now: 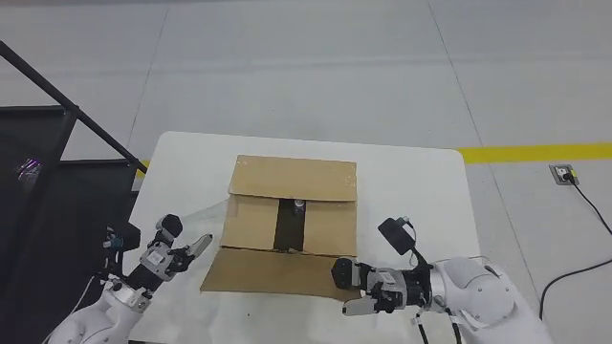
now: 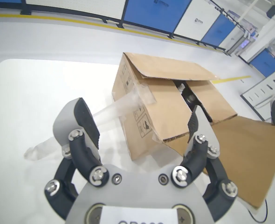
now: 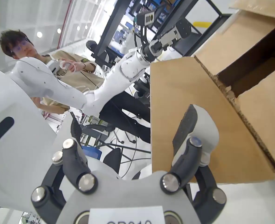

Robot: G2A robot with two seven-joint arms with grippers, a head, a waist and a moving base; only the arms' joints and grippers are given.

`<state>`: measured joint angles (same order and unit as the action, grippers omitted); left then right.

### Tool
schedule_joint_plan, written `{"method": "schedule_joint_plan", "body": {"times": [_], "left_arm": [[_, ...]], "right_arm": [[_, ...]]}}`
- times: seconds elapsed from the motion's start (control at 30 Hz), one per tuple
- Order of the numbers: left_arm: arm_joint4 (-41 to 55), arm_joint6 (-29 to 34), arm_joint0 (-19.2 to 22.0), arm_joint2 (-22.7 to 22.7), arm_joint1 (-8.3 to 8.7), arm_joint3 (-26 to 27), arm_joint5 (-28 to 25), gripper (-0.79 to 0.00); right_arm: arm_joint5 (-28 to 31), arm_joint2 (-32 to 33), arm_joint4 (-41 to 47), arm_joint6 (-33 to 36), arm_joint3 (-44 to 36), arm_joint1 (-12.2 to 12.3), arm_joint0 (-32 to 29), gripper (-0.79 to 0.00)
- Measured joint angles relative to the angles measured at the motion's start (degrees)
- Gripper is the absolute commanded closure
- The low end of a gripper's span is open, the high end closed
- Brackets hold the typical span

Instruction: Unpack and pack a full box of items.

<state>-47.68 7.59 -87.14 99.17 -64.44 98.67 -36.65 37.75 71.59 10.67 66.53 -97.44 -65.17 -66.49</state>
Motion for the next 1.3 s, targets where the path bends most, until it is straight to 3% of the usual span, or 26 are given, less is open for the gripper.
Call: {"method": "schedule_joint_plan", "body": {"times": [0.3, 0.57, 0.9, 1.13, 1.3], "left_arm": [[-10.5, 2.7, -0.5, -0.3, 1.12, -3.2, -9.8, -0.785], [-16.2, 0.9, 0.3, -1.9, 1.34, -4.8, -8.6, -0.785], [-16.1, 0.9, 0.3, -1.9, 1.34, -4.8, -8.6, -0.785], [-17.5, -0.2, -0.3, -2.5, 1.42, -3.3, -6.8, -0.785], [-18.5, -1.3, -0.9, -2.7, 1.55, -3.1, -6.0, -0.785]], "right_arm": [[-5.1, -5.7, -3.4, -1.7, 1.9, -0.3, 2.4, -0.785], [-14.9, -5.6, 8.8, -14.5, 6.1, -1.5, 7.1, -0.785], [-15.3, -5.6, 9.3, -15.2, 6.1, -1.5, 7.0, -0.785], [-22.7, -9.1, 11.5, -25.4, 13.8, -3.0, 9.9, -0.785], [-22.9, -11.0, 11.2, -29.8, 18.9, -4.1, 13.4, -0.785]]}}
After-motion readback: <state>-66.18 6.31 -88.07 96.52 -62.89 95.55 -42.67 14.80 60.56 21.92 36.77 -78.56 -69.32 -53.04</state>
